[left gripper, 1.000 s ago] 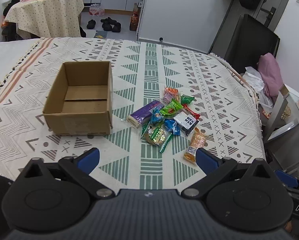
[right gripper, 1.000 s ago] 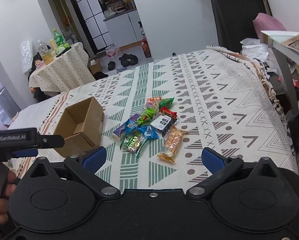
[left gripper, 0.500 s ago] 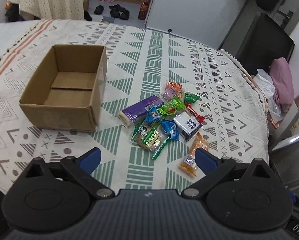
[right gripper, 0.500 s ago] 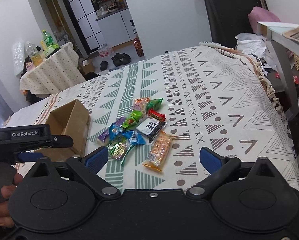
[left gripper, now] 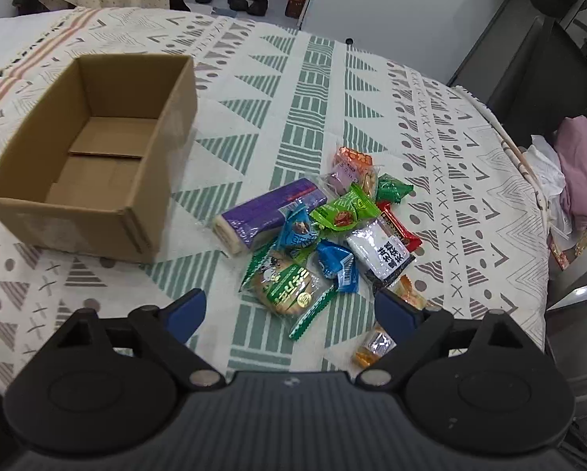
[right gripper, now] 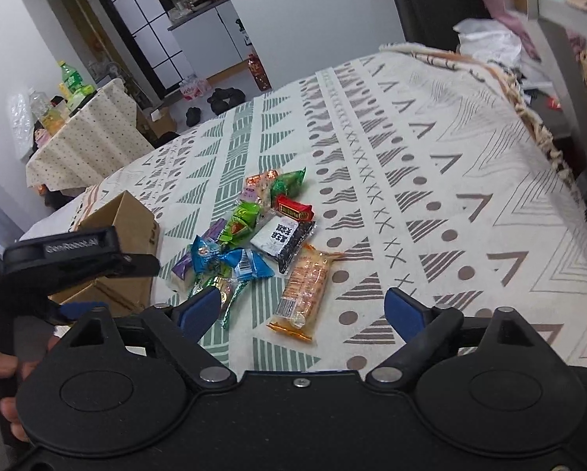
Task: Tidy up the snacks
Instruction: 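Lower left tool onto green biscuit while right tool lowers onto orange wafer bar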
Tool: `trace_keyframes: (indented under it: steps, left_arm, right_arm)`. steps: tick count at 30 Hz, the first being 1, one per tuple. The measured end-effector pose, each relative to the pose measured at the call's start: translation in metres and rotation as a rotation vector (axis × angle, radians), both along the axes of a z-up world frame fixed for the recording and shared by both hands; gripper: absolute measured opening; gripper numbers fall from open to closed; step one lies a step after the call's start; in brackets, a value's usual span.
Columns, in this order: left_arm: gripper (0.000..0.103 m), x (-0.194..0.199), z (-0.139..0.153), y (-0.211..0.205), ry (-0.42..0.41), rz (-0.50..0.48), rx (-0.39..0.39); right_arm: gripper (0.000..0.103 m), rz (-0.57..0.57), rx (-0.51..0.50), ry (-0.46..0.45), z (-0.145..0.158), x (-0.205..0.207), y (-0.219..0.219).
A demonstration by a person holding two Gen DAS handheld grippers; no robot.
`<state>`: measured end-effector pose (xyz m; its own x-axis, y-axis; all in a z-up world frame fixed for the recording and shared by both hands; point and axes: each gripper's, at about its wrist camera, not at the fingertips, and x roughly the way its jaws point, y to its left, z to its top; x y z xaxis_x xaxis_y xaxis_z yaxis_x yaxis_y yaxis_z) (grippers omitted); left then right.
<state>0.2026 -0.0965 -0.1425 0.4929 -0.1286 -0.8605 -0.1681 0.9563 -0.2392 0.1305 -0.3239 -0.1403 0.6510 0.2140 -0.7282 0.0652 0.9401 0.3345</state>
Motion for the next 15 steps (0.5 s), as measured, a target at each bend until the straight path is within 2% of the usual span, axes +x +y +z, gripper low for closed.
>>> trace_keyframes:
  steps: [6,12,15]
  left_arm:
    - [0.080,0.019,-0.025,0.000,0.019,0.030,-0.024]
    - [0.075,0.032,-0.054,0.004,0.052,0.062,-0.048]
    - [0.075,0.034,-0.064,0.007,0.038,0.071,-0.033]
  right_arm:
    - [0.077,-0.018,0.026,0.066,-0.021,0.021,0.001]
    - [0.076,-0.034,0.024,0.098,-0.038,0.036,0.004]
    - [0.076,-0.025,0.036,0.109,-0.046,0.043,0.007]
